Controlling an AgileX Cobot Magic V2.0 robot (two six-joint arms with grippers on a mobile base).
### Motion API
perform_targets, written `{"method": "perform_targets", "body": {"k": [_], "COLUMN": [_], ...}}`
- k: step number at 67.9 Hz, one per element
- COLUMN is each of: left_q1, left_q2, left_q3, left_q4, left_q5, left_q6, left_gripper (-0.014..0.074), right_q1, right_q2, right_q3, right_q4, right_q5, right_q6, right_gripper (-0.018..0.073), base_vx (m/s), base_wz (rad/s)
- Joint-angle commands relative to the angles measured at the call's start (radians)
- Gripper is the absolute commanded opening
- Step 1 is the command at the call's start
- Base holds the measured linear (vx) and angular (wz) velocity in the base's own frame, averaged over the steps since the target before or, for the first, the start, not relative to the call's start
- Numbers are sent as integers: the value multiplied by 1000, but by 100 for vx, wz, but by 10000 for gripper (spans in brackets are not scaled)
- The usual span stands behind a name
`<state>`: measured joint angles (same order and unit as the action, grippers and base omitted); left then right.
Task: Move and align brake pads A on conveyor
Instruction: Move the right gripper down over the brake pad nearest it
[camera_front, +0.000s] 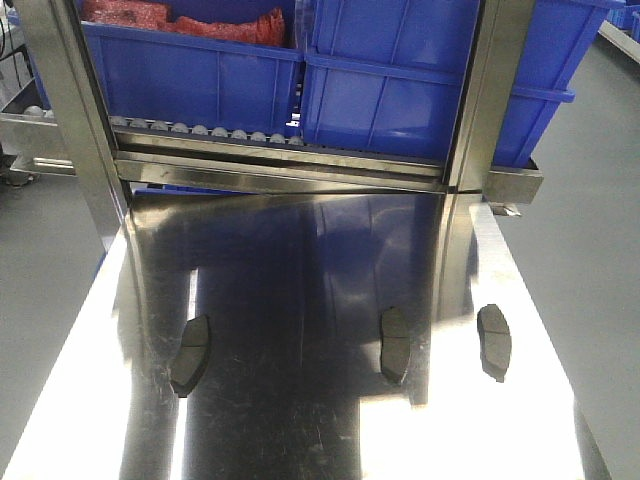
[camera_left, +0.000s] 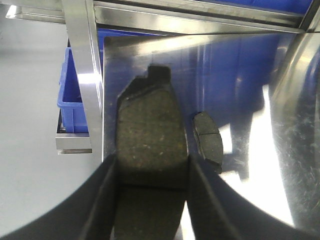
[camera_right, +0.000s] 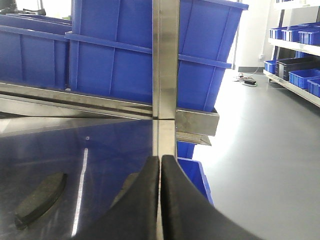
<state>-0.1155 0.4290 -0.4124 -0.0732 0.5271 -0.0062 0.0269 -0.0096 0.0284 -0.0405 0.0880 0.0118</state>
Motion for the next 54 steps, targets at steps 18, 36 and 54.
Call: {"method": "perform_targets", "body": {"k": [18, 36, 54], "left_q1": [-6, -6, -6], "left_q2": [4, 4, 4], "left_q3": [-27, -27, -27], "left_q4": [-6, -6, -6], "left_q5": [-95, -95, -95], "left_q6": [-1, -1, -1], "left_gripper": [-6, -6, -6], "right_q1": [-4, -4, -4], "right_q2": [18, 332, 680], "right_q3": [-148, -430, -633], "right_q4": [41, 41, 73], "right_q5": [-193, 111, 561], "right_q6": [8, 8, 3], "right_gripper": [-12, -12, -12], "base_vx": [0, 0, 0], "base_wz": [0, 0, 0]}}
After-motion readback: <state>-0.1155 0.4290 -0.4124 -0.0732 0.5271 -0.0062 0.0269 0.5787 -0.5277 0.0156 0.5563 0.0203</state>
